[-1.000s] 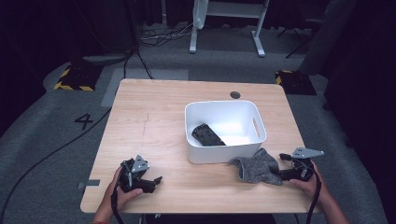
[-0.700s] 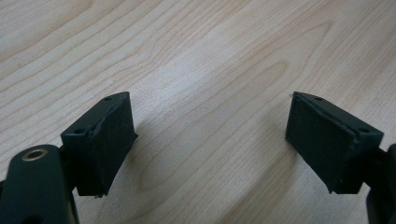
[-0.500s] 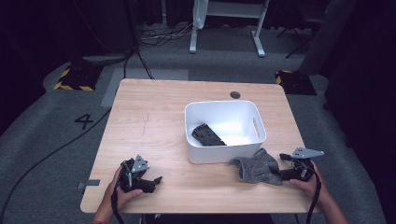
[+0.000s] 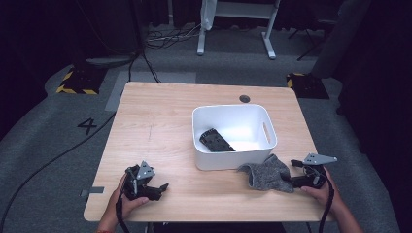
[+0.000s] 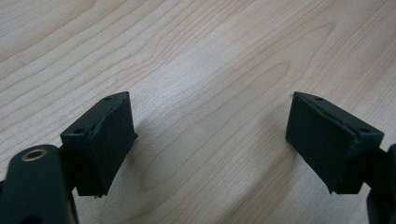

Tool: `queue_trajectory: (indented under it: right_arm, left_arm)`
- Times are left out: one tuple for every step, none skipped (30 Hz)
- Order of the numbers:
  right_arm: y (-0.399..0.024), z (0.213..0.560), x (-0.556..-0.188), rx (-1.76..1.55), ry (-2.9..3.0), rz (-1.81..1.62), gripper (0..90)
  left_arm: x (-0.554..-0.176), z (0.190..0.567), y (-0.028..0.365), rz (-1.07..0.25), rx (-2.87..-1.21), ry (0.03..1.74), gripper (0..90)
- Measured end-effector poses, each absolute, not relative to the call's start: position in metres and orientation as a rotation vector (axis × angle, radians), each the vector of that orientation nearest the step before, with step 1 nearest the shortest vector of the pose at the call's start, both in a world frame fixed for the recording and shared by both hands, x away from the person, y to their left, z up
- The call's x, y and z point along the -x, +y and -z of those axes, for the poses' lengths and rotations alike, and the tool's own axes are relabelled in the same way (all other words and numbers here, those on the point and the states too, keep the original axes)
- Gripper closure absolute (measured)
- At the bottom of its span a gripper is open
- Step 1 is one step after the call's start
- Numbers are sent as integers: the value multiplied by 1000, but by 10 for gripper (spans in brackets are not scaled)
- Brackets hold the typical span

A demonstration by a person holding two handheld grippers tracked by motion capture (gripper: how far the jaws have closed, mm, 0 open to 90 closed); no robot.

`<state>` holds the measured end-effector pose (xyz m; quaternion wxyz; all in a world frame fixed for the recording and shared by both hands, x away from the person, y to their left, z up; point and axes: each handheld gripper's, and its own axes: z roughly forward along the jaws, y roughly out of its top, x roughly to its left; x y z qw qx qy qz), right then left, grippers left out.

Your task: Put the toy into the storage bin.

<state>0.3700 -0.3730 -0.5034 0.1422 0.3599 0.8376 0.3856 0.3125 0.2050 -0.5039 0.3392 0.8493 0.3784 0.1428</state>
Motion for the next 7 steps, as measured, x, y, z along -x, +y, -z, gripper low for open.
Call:
queue_trajectory:
  right_arm:
    - [-373, 503, -370, -1038, 2417, -1113, 194]
    - [-373, 503, -370, -1038, 2417, -1113, 194]
    - [-373, 503, -370, -1038, 2417, -1113, 194]
    - [-373, 503, -370, -1038, 2417, -1113, 195]
    - [-373, 503, -370, -1038, 2417, -1115, 195]
    - [-373, 503, -370, -1037, 2417, -1115, 195]
    - [-373, 503, -370, -1037, 2417, -1115, 195]
  left_arm:
    - [-313, 504, 205, -374, -2212, 985, 158]
    - [-313, 504, 205, -375, -2211, 988, 158]
    - [-313, 504, 205, -375, -2211, 988, 157]
    - [-313, 504, 205, -375, -2212, 990, 157]
    - [-313, 504, 205, -376, -2212, 990, 157]
    - [-313, 504, 205, -376, -2212, 991, 157]
    - [-313, 504, 205, -376, -2212, 991, 157]
